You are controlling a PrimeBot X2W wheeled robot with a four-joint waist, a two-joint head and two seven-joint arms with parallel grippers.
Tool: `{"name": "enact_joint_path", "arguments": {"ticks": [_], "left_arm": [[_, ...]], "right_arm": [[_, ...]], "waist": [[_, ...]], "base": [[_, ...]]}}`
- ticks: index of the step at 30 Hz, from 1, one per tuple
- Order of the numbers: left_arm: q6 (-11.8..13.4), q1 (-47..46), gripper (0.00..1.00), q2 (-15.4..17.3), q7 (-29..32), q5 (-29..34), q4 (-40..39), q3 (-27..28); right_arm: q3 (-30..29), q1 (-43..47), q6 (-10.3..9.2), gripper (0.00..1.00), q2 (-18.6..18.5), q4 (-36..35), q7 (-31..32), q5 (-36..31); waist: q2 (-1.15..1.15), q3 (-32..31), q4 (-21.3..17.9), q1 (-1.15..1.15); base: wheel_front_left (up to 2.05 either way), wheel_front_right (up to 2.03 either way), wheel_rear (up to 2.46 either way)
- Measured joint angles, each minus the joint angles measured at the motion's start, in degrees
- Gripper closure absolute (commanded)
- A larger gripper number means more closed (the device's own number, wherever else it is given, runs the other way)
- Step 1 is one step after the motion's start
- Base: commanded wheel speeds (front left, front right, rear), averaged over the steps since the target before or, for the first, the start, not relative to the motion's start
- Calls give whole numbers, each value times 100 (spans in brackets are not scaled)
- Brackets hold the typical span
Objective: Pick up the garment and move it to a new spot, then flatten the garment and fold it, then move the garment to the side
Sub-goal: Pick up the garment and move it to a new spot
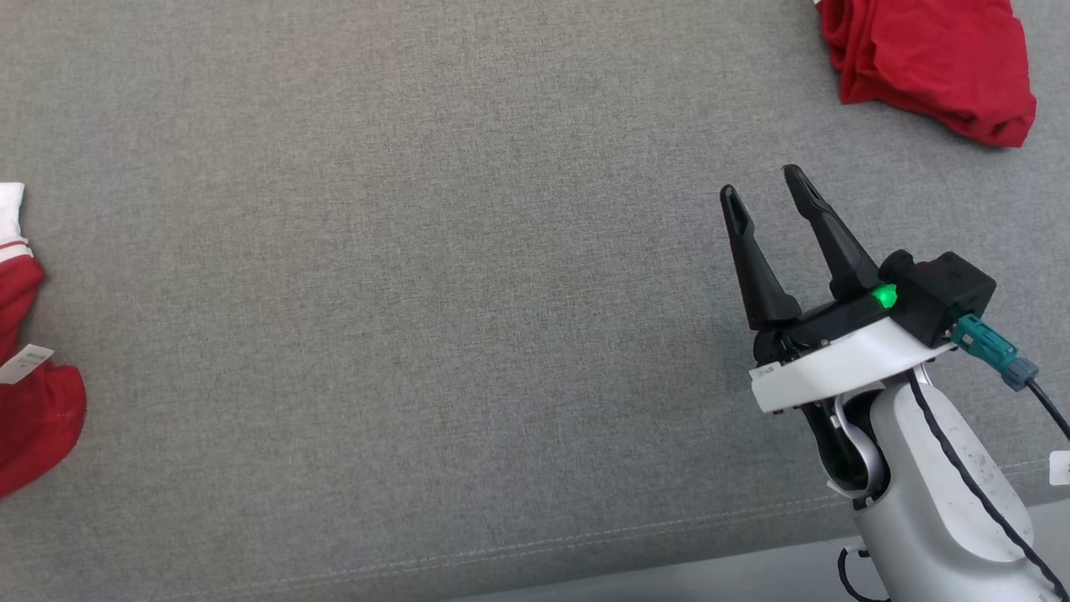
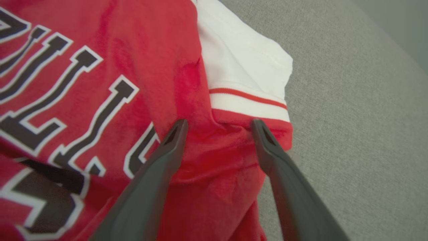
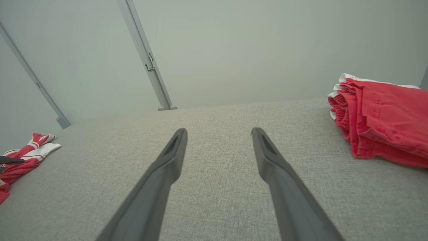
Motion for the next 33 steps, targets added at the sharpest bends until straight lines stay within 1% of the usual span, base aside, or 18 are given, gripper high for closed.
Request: {"name": "enact_joint_path", "arguments": {"ticks": [4,5,6,7,8,9,16,22,28,33], "left_arm": [[18,-69,1,62,260,-2,149,-56],[16,-85,12,64,364,-2,186,-91],[16,-88,44,63,447,-2,213,-136],[16,-90,60,64,489,-2,236,-170],[16,-98,93,67,494,-2,253,-185],[15,-113,100,69,530,-3,261,-190],[-15,-334,100,68,521,-71,246,-201],[-81,-405,100,49,318,-85,71,-312],[-87,-680,100,-96,146,-86,-370,-644],[-87,-862,100,-287,102,-208,-1134,-1249]], "right_arm": [[-20,0,0,0,7,47,0,0],[-21,0,0,0,9,62,0,0],[-23,0,0,0,10,78,0,-1],[-26,0,0,0,10,94,0,-1],[-30,0,0,0,12,109,0,-1],[-33,0,1,0,15,118,0,-1],[-66,0,7,0,38,149,0,-10],[-129,0,9,0,56,158,0,-26],[-165,1,53,0,89,215,0,-26],[-194,10,55,0,137,261,0,-16]], "waist": [[0,-24,10,0],[0,-32,14,0],[0,-41,17,0],[0,-50,21,0],[0,-60,26,0],[0,-68,30,0],[0,-132,61,0],[0,-248,74,0],[0,-465,79,0],[0,-701,54,0]], "base": [[0,0,0],[0,0,0],[0,0,0],[0,0,0],[0,0,0],[0,0,0],[0,0,0],[0,0,0],[0,0,0],[0,0,0]]}}
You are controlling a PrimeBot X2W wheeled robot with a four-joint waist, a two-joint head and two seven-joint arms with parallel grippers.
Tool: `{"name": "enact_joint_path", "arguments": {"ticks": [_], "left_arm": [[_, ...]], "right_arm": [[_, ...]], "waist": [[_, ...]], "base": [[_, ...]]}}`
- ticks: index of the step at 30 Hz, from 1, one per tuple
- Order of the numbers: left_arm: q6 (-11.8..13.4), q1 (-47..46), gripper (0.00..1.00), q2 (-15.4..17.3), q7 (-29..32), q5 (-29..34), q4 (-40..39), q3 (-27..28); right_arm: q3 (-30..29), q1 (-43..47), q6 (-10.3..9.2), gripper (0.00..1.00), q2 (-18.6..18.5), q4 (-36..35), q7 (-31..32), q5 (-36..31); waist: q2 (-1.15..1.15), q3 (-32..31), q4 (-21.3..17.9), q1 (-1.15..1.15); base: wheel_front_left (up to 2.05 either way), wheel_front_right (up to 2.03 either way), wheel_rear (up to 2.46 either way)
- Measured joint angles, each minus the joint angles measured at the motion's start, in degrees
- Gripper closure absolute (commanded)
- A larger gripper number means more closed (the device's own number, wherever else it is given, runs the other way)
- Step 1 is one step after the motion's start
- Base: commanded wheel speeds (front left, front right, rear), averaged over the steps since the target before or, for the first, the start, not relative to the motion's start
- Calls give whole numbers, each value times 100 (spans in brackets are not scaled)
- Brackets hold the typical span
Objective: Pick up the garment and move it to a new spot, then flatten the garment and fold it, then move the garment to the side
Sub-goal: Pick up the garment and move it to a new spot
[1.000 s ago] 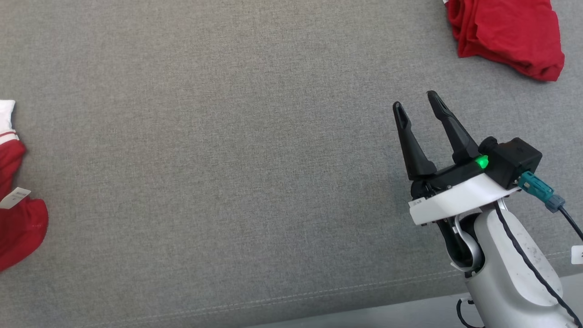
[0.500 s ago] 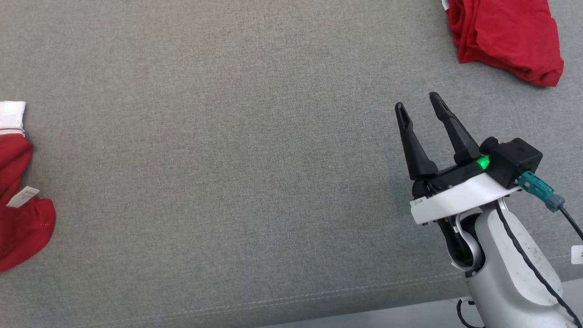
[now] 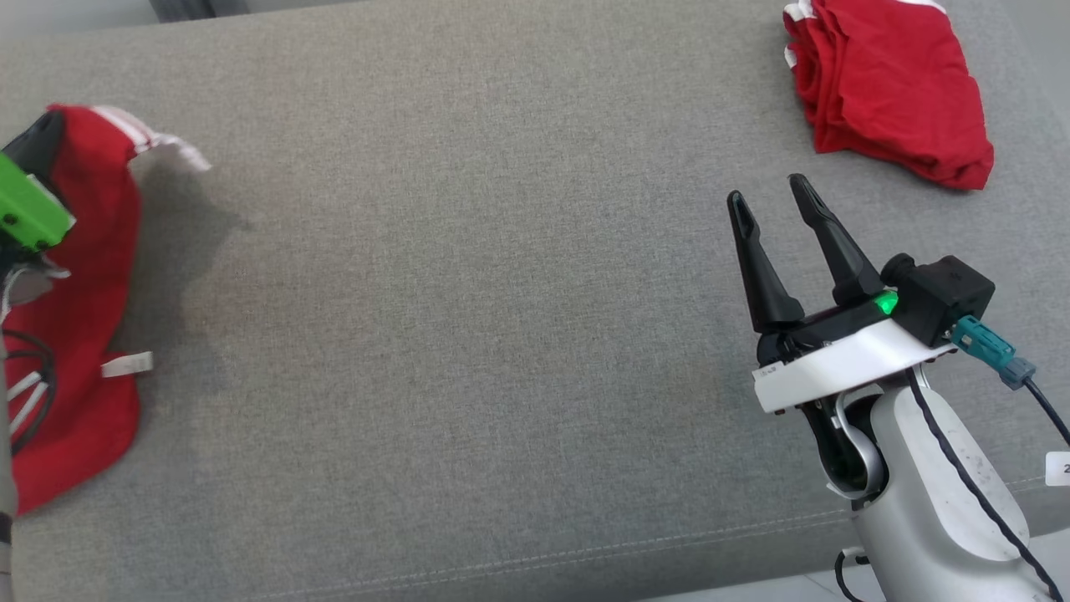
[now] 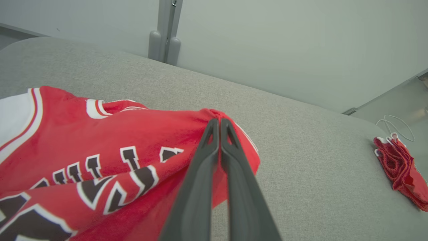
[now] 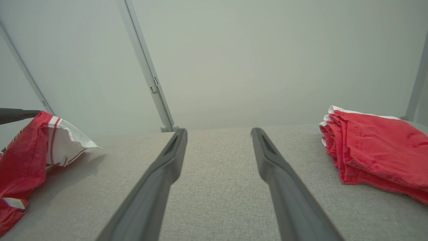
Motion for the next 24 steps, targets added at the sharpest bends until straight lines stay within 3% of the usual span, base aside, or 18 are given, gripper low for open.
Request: {"name": "enact_joint_path", "arguments": {"ticks": [9,17,24], "left_arm": [[0,-64,100,-410,-100,-342,-1089,-1033],[0,-16,100,-1259,-341,-719,-1709,-1681],[0,597,100,-1811,-573,-717,-1684,-2514]], "right_arm": [[-148,99,1,0,18,44,-1,21],[-343,291,1,0,-11,47,0,21],[-367,366,2,0,-48,30,-1,21]], "waist": [[0,-452,-187,0],[0,-693,-555,0],[0,-722,-860,0]], "base": [[0,0,0],[0,0,0],[0,0,0]]}}
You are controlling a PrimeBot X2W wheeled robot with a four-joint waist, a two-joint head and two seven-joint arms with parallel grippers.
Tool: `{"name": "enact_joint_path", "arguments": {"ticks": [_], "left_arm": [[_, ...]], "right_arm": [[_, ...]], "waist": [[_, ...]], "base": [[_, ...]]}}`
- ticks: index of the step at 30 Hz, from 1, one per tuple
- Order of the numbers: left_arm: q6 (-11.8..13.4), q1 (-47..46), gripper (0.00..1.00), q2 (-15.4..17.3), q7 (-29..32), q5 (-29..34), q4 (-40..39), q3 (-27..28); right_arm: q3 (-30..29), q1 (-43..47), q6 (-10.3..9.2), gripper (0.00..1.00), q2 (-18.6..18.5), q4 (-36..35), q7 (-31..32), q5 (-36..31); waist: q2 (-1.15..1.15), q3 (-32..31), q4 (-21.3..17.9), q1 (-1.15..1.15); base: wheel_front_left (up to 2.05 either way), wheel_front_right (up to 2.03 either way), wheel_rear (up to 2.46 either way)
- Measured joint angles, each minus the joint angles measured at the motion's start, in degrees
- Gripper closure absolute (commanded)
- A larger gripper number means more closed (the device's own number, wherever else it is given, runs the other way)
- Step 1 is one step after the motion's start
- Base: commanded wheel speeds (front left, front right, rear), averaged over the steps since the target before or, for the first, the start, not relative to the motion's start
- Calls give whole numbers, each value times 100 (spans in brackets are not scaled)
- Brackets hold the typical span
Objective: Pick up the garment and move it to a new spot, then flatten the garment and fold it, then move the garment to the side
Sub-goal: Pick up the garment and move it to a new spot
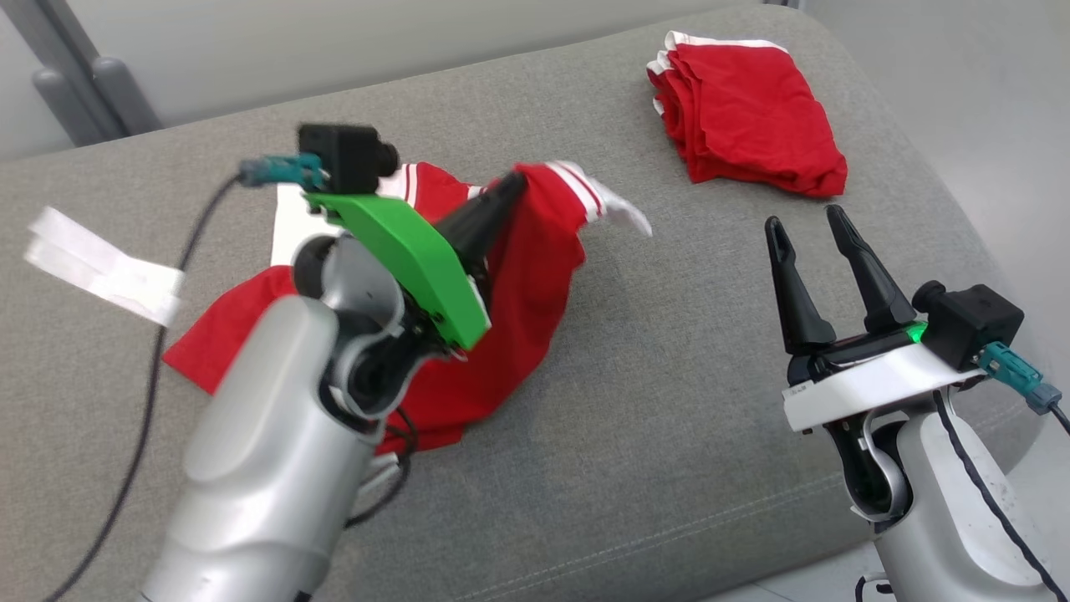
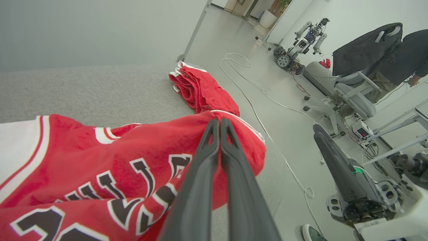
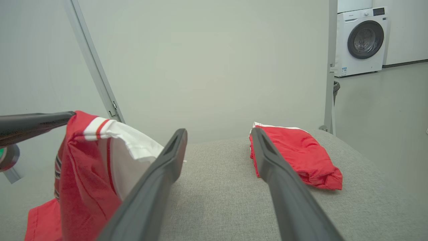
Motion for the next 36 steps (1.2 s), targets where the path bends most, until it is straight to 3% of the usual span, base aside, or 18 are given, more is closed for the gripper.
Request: {"name": "enact_joint_path", "arguments": {"ticks": [3,4,5,16,24,30,36], "left_arm": [[-1,281,100,-113,-119,123,191,-439],[-1,358,54,-94,-151,210,259,-567],[-1,428,0,-69,-221,253,325,-624],[-1,483,0,201,-1033,316,271,-703],[-1,592,0,747,-1745,684,144,-319],[13,1180,0,862,-2081,784,291,-100],[313,1717,0,960,-2459,738,519,241]], "right_arm": [[1,1,0,0,-2,0,0,0],[5,2,0,0,-3,0,1,0],[11,2,0,0,-1,0,1,0],[-221,164,1,0,-52,-30,1,0],[-300,244,1,0,-54,-54,0,0],[-313,249,2,0,-54,-58,1,-1],[-287,249,49,0,-58,-66,1,-3]], "waist": [[0,34,-98,0],[0,46,-123,0],[0,60,-145,0],[0,118,8,0],[0,117,323,0],[0,114,539,0],[0,106,755,0]], "base": [[0,0,0],[0,0,0],[0,0,0],[0,0,0],[0,0,0],[0,0,0],[0,0,0]]}}
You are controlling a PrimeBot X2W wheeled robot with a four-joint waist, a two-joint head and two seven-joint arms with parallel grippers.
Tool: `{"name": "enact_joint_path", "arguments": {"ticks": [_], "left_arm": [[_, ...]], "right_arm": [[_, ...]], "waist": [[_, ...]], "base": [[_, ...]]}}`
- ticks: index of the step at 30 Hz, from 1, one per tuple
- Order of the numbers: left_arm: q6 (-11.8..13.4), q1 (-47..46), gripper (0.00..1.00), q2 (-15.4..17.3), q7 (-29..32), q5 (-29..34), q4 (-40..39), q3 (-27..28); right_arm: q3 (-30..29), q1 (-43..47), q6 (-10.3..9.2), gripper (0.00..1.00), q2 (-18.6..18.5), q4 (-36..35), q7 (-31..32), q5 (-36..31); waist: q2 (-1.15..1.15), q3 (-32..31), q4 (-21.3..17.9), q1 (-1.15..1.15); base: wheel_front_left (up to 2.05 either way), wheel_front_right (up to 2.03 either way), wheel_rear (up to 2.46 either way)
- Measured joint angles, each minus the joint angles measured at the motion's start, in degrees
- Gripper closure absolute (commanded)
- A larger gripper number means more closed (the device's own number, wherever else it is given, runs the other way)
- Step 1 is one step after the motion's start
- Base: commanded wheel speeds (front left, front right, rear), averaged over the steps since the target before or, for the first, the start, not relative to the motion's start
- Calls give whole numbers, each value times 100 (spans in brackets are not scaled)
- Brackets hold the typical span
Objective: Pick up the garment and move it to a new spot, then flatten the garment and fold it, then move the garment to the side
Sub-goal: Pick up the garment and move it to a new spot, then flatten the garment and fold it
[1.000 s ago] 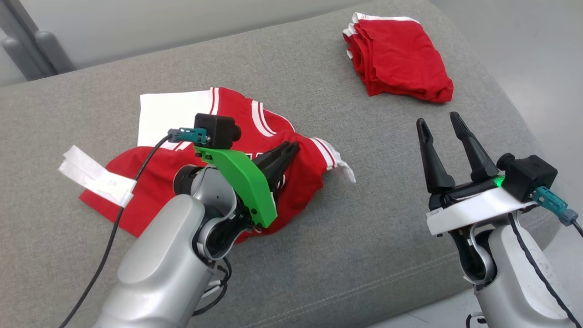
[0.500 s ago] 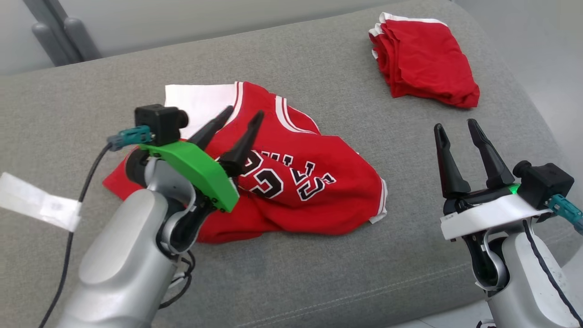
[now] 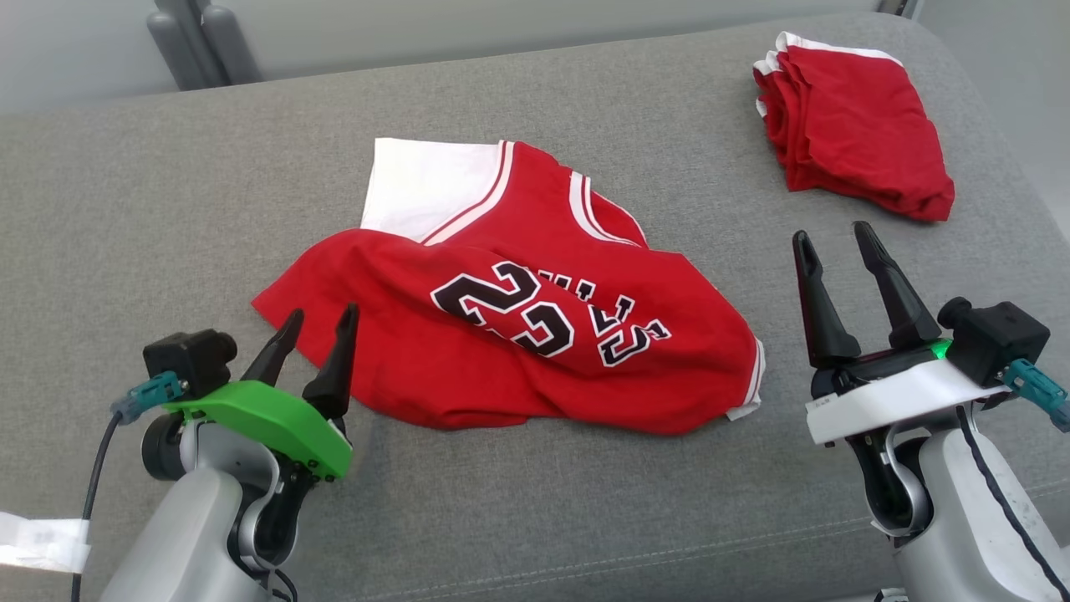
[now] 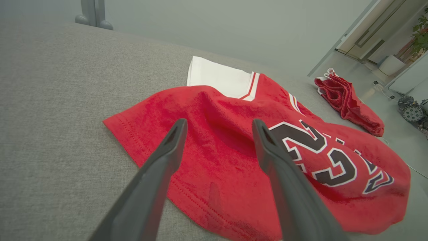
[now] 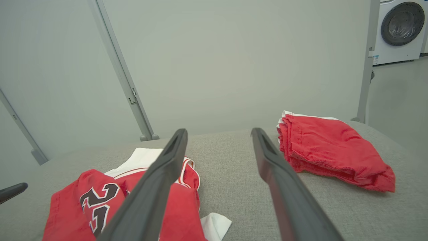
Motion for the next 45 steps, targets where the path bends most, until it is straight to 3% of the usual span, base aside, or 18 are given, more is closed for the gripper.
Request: {"name": "enact_joint_path", "arguments": {"ticks": [4,12,19,38,45], "left_arm": [[126,185,0,-1,-196,0,41,110],[126,183,0,-2,-297,4,-13,107],[191,-119,0,207,-169,53,-15,143],[109,-421,0,18,-171,86,-51,42],[57,-425,0,-25,-197,85,12,13]], "right_arm": [[109,-1,1,0,-2,10,0,-1],[302,-243,1,0,1,263,70,189],[254,-970,1,0,-85,610,636,500],[324,-2970,1,0,-381,2087,2557,1555],[609,-3673,1,0,-740,2615,3229,1351]], "waist": [[0,38,75,0],[0,230,188,0],[0,497,309,0],[0,1157,996,0],[0,1308,1257,0]], "base": [[0,0,0],[0,0,0],[0,0,0],[0,0,0],[0,0,0]]}}
